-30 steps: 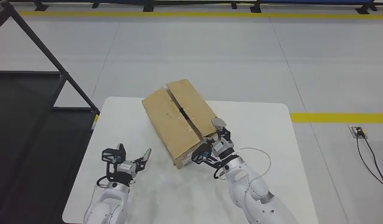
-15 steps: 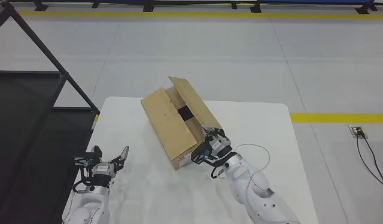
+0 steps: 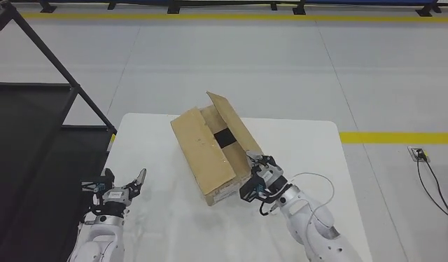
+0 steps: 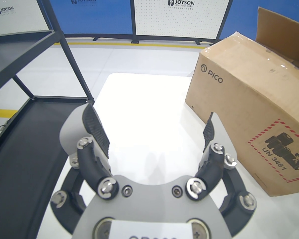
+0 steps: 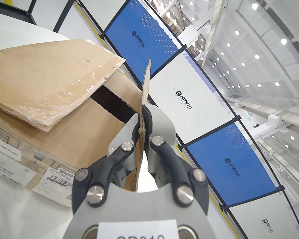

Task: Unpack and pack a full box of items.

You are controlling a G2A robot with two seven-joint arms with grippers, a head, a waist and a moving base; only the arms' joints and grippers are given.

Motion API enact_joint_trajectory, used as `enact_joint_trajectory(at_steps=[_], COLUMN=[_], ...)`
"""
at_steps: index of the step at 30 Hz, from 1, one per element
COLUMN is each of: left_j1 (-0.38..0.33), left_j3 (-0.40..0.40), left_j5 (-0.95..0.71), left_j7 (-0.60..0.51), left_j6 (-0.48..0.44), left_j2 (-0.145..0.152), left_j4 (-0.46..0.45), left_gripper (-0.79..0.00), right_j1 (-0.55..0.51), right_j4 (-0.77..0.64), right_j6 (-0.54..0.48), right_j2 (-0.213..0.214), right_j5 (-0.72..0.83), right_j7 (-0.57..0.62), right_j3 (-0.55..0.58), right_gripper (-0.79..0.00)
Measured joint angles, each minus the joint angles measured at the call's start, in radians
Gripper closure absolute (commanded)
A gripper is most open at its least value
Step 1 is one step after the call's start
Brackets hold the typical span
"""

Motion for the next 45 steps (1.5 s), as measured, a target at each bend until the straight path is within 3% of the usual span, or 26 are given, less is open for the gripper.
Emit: enact_joint_trajectory(at_steps=[17, 33, 34, 35, 36, 45], left_j1=[-0.002, 0.006, 0.005, 0.005, 0.006, 0.008], left_j3=[-0.001, 0.0, 0.004, 0.006, 0.008, 0.009], left_j5=[0.026, 0.039, 0.044, 0.05, 0.058, 0.065], left_j7=[-0.018, -0.019, -0.024, -0.028, -0.031, -0.031], left_j6=[-0.004, -0.032, -0.046, -0.062, -0.081, -0.098], left_j2=[-0.002, -0.004, -0.003, -0.002, -0.001, 0.0], left_j4=[-0.01, -0.005, -0.004, -0.004, -0.006, -0.009], left_gripper=[-0.785, -0.785, -0.785, -0.785, -0.785, -0.785], right_j1=[-0.072, -0.11, -0.113, -0.115, -0.118, -0.164], right_j4=[-0.058, -0.071, -0.073, -0.074, -0.075, -0.124], right_j6=[-0.23, -0.274, -0.276, -0.277, -0.277, -0.26], right_j2=[0.056, 0.088, 0.089, 0.09, 0.091, 0.099], right_j5=[-0.038, -0.022, -0.017, -0.012, -0.007, 0.029], right_j7=[-0.19, -0.24, -0.235, -0.232, -0.228, -0.237], right_j3=[0.147, 0.234, 0.238, 0.241, 0.244, 0.258], right_gripper=[0.0, 0.0, -0.265, -0.668, -0.785, -0.785])
